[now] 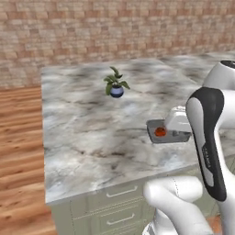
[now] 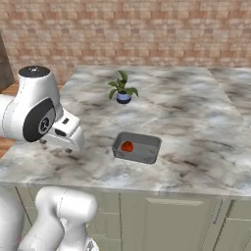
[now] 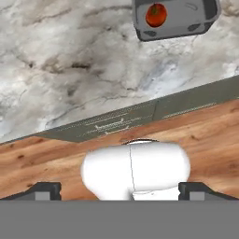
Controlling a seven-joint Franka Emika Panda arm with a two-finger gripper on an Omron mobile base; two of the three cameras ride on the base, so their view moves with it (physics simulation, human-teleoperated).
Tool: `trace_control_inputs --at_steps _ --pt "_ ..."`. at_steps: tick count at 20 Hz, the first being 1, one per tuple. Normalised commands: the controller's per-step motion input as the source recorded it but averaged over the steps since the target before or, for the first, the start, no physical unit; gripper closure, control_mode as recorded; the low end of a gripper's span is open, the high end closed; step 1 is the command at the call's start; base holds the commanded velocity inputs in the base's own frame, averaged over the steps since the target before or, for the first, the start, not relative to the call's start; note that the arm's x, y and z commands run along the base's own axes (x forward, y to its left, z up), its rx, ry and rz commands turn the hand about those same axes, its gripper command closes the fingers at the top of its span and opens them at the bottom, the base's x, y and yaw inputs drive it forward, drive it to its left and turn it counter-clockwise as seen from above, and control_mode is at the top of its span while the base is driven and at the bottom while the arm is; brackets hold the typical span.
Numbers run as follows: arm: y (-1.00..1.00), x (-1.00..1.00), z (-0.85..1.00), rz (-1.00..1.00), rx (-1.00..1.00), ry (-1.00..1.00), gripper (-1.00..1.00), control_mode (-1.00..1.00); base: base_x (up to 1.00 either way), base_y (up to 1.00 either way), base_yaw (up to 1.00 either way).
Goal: Take the tomato and potato out of the freezer and place them in the tupperware container on the counter. Then put the tupperware containing the vegetables back in the freezer.
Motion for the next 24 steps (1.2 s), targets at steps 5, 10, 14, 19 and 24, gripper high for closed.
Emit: trace_control_inputs --at_steps 5,10,14,19,24 --pt "0.0 0.0 0.0 0.0 0.0 0.0 -1.0 1.0 -0.66 1.0 0.05" --pt "0.0 0.0 0.0 0.0 0.0 0.0 -1.0 1.0 -0.16 1.0 0.18" --pt "0.0 0.0 0.0 0.0 0.0 0.0 -1.0 1.0 0.0 1.0 0.25" --pt "0.0 0.0 0.0 0.0 0.0 0.0 -1.0 1.0 0.11 1.0 0.23" --pt "0.0 0.0 0.0 0.0 0.0 0.0 -1.0 1.0 0.63 0.77 0.17"
